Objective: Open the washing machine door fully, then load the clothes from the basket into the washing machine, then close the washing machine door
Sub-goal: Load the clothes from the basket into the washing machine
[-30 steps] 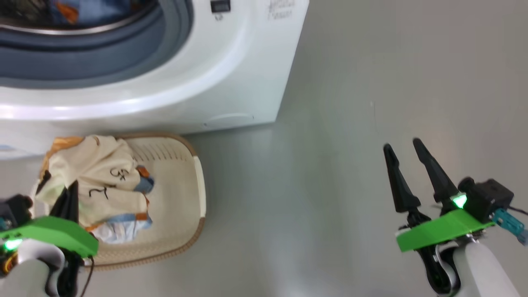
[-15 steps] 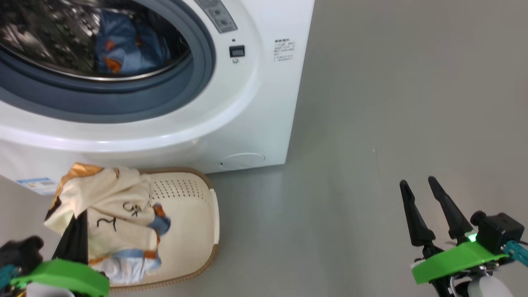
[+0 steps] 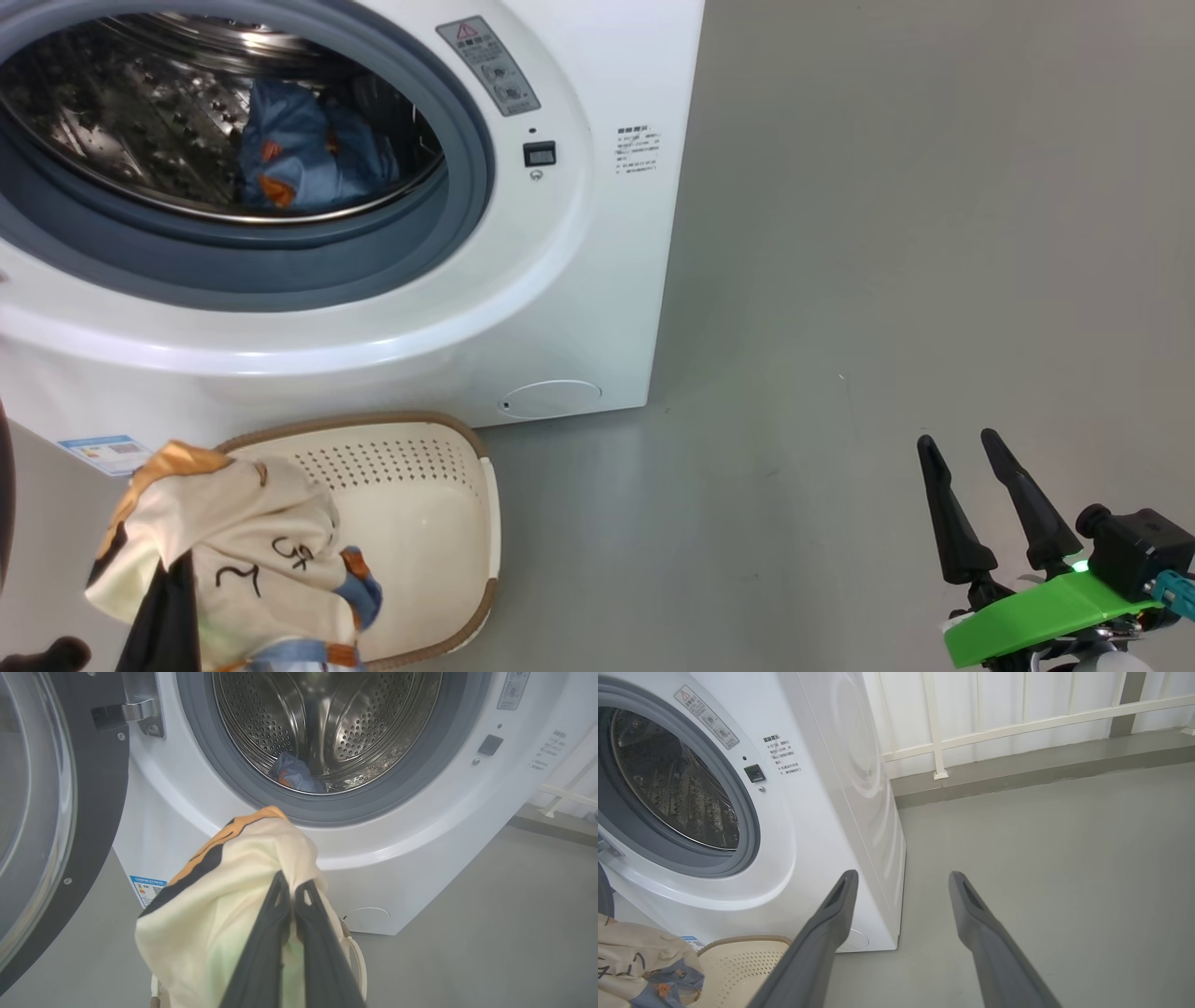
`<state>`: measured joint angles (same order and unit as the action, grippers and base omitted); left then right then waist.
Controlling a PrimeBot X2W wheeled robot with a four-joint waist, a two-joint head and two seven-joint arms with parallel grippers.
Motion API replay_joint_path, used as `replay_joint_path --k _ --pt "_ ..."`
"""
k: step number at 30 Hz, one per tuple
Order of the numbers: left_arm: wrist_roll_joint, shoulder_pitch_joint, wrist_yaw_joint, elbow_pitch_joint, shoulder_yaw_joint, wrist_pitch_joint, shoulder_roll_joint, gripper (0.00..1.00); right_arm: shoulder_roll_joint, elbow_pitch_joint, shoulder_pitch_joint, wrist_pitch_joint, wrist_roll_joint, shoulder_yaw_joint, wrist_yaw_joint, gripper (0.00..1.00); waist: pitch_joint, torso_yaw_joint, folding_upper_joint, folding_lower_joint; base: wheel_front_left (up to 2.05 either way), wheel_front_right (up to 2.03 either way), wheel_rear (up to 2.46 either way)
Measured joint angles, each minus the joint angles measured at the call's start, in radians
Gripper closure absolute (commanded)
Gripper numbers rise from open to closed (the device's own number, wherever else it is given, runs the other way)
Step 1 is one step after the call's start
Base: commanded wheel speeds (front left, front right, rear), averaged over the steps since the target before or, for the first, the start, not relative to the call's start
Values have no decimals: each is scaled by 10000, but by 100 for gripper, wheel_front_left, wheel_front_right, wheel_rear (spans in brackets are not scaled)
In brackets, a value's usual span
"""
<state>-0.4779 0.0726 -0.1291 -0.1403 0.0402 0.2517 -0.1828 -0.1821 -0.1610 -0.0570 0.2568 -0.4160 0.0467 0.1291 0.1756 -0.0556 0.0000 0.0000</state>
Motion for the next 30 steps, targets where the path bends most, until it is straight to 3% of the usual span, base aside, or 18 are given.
replay_joint_path --k 15,22,30 --pt "-15 -169 0 274 50 8 59 100 79 151 109 0 2 -44 0 0 346 -92 0 0 0 0 0" --pt "-136 -1347 0 662 54 10 -169 100 242 219 69 0 6 -35 0 0 700 -226 0 0 0 0 0" --pt "-282 -3635 0 784 23 36 -859 100 487 349 -330 0 25 36 0 0 1226 -425 0 0 0 0 0"
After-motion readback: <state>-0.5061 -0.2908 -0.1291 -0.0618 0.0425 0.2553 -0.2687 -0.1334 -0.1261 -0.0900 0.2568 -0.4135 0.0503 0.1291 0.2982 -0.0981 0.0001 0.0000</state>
